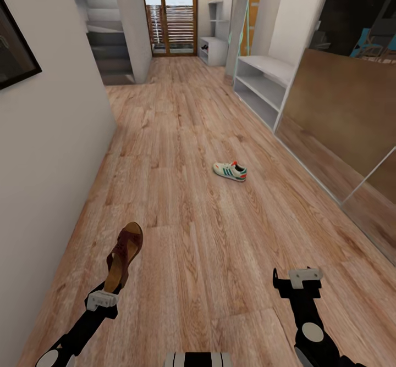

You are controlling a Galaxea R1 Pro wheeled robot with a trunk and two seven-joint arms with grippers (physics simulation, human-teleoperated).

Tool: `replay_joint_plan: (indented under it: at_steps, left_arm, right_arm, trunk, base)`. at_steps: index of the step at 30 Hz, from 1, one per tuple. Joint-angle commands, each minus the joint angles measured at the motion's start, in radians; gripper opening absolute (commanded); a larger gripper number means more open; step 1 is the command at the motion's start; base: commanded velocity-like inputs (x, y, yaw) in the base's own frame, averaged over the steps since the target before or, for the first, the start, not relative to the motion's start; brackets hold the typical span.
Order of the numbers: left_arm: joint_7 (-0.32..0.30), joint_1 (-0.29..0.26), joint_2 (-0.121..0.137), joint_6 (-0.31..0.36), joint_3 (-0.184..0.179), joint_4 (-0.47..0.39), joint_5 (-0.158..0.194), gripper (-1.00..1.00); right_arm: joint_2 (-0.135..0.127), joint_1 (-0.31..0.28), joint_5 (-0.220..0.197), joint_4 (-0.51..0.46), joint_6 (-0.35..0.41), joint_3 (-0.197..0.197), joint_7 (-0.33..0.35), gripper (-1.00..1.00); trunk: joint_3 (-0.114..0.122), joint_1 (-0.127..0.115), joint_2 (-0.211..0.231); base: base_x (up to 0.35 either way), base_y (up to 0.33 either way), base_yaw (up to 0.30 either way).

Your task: Pick up the two gym shoes and the two sandals from the corridor floor and place them onto the hallstand (shoe rack) in the corridor, making sure they are on the rack and not on the floor. Arrange them so the two gym shoes are next to each other and the two sandals are next to each other.

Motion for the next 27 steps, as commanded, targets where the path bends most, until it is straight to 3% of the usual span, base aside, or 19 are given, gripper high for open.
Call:
replay_joint_plan:
  at_steps: [1, 17, 27]
  left_arm:
    - [-0.009, 0.000, 0.000, 0.000, 0.002, 0.001, 0.006, -1.00]
    - [-0.002, 0.000, -0.001, 0.000, 0.003, -0.009, 0.005, -1.00]
    - [-0.004, -0.001, -0.002, 0.000, -0.004, -0.020, -0.003, -1.00]
  right_arm:
    - [-0.001, -0.001, -0.004, 0.000, 0.004, 0.004, -0.006, 1.00]
    - [0.003, -0.001, -0.012, 0.020, -0.064, 0.026, 0.017, 1.00]
    - [0.004, -0.004, 0.033, 0.043, -0.097, 0.047, 0.011, 1.00]
  trunk:
    - [0.001, 0.000, 0.000]
    - [0.009, 0.000, 0.000]
    - [0.009, 0.000, 0.000]
  base:
    - [0.000, 0.000, 0.000]
    - [0.000, 0.000, 0.000]
    - [0.000, 0.000, 0.000]
